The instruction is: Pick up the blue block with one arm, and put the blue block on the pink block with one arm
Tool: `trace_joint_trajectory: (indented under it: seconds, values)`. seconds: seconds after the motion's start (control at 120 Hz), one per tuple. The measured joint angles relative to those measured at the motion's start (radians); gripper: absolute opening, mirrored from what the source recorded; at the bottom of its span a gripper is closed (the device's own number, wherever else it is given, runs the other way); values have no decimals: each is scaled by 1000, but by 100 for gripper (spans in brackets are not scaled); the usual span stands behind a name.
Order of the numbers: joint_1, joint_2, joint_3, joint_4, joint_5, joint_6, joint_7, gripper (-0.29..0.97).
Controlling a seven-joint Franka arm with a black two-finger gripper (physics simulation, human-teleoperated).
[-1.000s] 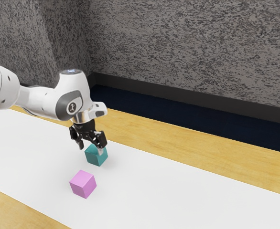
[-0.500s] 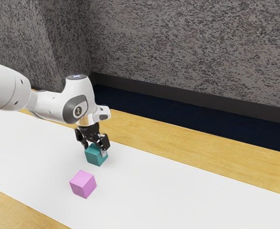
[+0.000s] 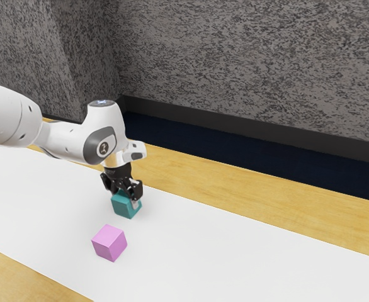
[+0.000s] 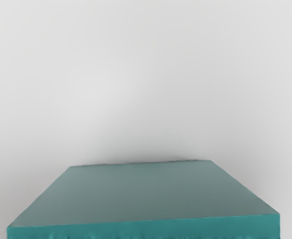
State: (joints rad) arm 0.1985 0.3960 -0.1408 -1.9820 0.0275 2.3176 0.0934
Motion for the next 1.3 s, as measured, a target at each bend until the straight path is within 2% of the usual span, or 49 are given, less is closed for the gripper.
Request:
trace_joint_trajectory:
  seconds: [0.142, 0.242, 0.358, 0.45, 0.658, 0.742, 0.867, 1.017, 1.175, 1.217, 1.3]
  values:
    - [0, -50, -2, 0, 5, -12, -3, 35]
    - [-3, -149, -14, -21, 6, -43, -8, 35]
    - [-8, -335, -43, -183, 2, -65, -24, 35]
    - [-8, -438, -66, -304, -5, -63, -37, 35]
    - [-6, -568, -87, -461, -41, -57, -67, 35]
    - [-4, -574, -88, -478, -65, -51, -76, 36]
    - [-2, -568, -92, -481, -85, -40, -88, 36]
    - [-1, -555, -92, -481, -99, -35, -91, 51]
    - [-1, -564, -88, -461, -103, -39, -93, 60]
    - [-2, -566, -85, -394, -103, -64, -94, 61]
    - [-6, -526, -50, -97, -105, -201, -97, 63]
